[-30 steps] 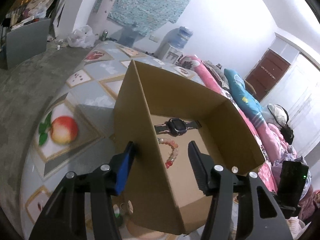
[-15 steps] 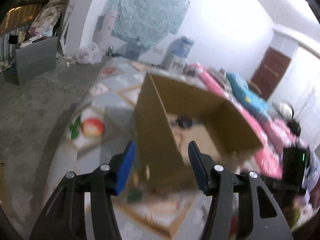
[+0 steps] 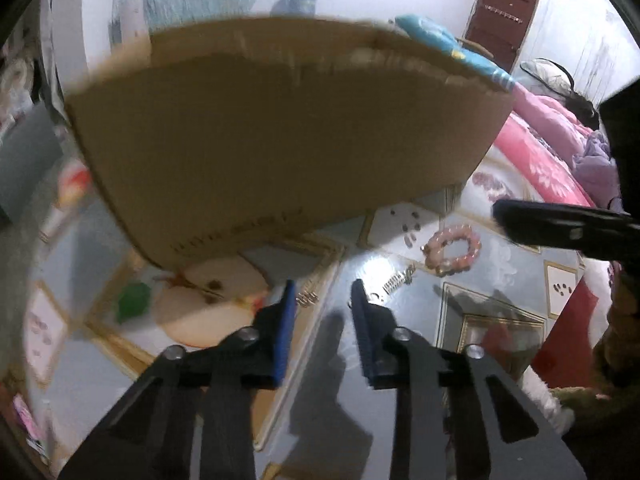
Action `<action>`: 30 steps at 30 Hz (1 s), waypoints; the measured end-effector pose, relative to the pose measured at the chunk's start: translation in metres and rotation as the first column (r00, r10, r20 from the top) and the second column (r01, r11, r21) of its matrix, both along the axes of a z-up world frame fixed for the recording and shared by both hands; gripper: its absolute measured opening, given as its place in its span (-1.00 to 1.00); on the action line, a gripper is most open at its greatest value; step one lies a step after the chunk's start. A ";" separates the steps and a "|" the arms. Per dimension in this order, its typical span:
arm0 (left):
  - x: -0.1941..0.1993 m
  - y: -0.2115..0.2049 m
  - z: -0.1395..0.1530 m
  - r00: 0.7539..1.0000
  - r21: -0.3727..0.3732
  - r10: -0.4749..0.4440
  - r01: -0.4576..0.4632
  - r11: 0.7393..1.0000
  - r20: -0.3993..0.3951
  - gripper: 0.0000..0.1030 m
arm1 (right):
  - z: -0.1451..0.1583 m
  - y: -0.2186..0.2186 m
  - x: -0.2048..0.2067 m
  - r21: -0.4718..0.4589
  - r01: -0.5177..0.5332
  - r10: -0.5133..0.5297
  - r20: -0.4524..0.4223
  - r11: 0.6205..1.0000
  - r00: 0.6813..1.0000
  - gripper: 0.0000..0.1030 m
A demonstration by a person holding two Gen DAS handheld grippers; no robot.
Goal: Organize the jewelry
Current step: 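Move the left gripper back toward the small earrings on the table, then lower the left gripper around a small gold earring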
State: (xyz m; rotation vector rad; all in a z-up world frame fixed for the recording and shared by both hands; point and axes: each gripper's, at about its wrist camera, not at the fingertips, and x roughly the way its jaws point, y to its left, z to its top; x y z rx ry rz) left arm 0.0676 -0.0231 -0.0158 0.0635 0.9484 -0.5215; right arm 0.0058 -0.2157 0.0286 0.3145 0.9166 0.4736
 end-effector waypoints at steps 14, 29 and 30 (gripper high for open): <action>-0.026 0.068 0.035 0.979 -0.036 0.198 -0.196 0.980 0.053 -0.57 | -0.008 -0.003 0.004 0.040 -0.005 0.006 -0.014 0.999 1.000 -0.31; -0.011 0.038 0.003 0.990 0.012 0.137 -0.137 0.990 0.011 -0.57 | -0.009 -0.006 0.000 0.046 0.016 -0.015 -0.017 0.999 1.000 -0.31; -0.012 0.033 0.003 0.992 0.010 0.122 -0.122 0.992 0.016 -0.57 | -0.009 -0.007 0.000 0.045 0.019 -0.018 -0.019 0.999 1.000 -0.31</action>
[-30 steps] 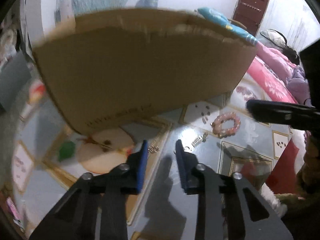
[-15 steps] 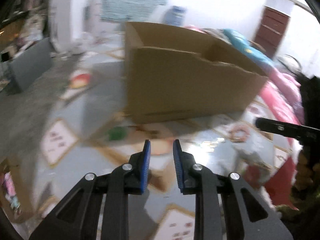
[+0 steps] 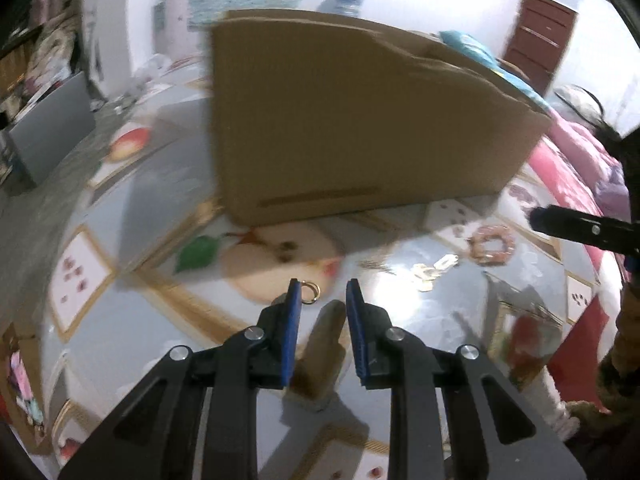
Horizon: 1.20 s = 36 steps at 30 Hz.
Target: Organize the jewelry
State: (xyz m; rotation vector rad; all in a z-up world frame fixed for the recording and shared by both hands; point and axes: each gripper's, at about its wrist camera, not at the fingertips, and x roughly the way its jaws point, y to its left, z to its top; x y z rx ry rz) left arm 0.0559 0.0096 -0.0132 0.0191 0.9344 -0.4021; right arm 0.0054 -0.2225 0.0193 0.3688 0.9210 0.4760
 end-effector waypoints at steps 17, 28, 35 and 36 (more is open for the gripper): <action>0.003 -0.020 -0.002 0.999 0.103 -0.042 0.039 0.994 0.028 -0.57 | -0.003 0.012 0.003 0.001 -0.032 0.032 -0.003 0.999 0.999 -0.31; 0.012 -0.038 -0.002 0.999 0.184 -0.029 0.025 0.983 0.019 -0.59 | -0.003 0.014 0.003 -0.008 -0.032 0.032 0.001 0.999 0.999 -0.31; 0.009 -0.048 -0.003 0.998 0.207 -0.045 0.037 0.978 0.035 -0.78 | -0.001 0.019 0.001 -0.028 -0.044 0.045 0.018 0.999 0.999 -0.32; 0.010 -0.047 -0.003 0.998 0.199 -0.043 0.035 0.979 0.034 -0.78 | 0.000 0.020 0.000 -0.033 -0.046 0.046 0.022 0.998 0.999 -0.32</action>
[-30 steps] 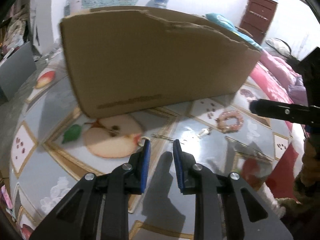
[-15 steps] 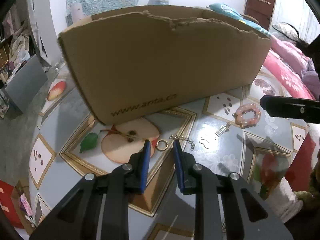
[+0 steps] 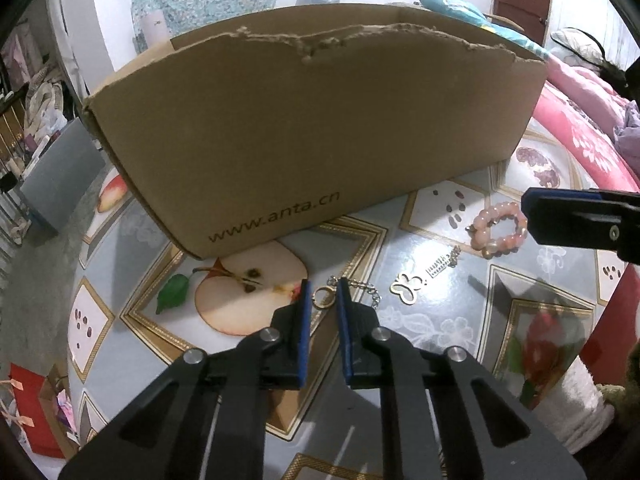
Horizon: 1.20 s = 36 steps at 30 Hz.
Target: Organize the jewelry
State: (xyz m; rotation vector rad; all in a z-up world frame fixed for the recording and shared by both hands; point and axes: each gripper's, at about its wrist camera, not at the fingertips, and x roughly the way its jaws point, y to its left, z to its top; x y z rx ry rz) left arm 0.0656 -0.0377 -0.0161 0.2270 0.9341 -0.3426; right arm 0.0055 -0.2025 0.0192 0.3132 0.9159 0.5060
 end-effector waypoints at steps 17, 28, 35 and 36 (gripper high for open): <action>-0.001 0.042 -0.002 0.994 -0.051 0.105 -0.106 0.993 -0.016 -0.81 | -0.007 0.077 0.015 -0.173 -0.169 0.188 0.097 0.970 0.977 -0.49; -0.004 0.055 -0.005 0.997 -0.098 0.081 -0.080 0.992 0.000 -0.81 | -0.032 0.110 0.034 -0.328 -0.214 0.250 0.074 0.920 0.965 -0.78; -0.004 0.059 -0.007 0.997 -0.134 0.073 -0.071 0.988 0.011 -0.81 | -0.035 0.108 0.038 -0.342 -0.210 0.242 0.054 0.916 0.969 -1.00; -0.004 0.059 -0.007 0.997 -0.137 0.073 -0.071 0.988 0.013 -0.81 | -0.033 0.103 0.040 -0.311 -0.204 0.227 0.041 0.928 0.973 -1.00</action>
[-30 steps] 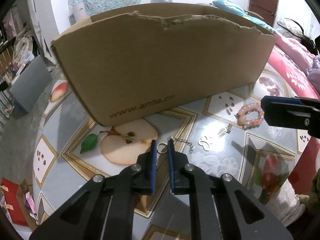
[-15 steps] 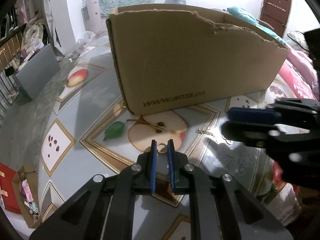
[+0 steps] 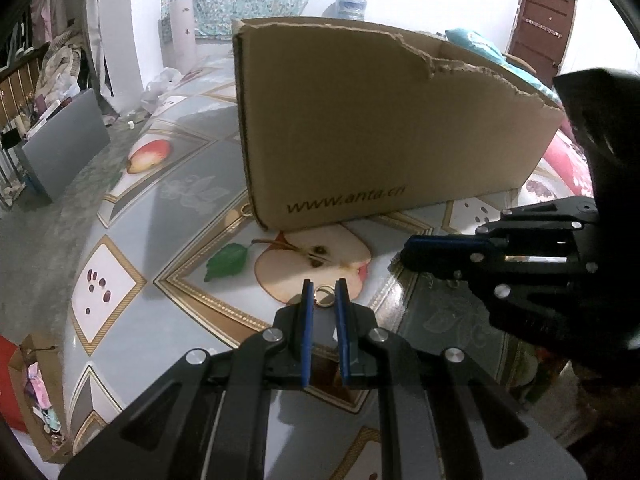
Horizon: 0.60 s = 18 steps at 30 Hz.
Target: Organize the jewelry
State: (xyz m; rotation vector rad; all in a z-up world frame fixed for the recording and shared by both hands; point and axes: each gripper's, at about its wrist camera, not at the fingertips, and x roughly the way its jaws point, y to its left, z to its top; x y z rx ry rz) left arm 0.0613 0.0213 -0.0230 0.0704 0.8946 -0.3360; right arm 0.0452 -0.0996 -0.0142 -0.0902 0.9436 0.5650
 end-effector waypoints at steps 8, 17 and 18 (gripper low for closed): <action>-0.004 0.001 -0.001 1.000 -0.016 -0.005 0.005 1.000 0.014 -0.81 | 0.022 -0.034 0.002 0.189 0.077 -0.064 -0.075 0.979 0.995 -1.00; -0.008 0.001 -0.002 1.000 -0.051 -0.002 0.004 0.999 0.029 -0.81 | 0.039 -0.036 -0.006 0.200 0.080 -0.066 -0.077 0.977 0.995 -0.93; -0.008 0.001 -0.002 1.000 -0.052 -0.002 0.003 0.999 0.030 -0.81 | 0.037 -0.033 -0.006 0.181 0.069 -0.055 -0.078 0.981 0.995 -0.87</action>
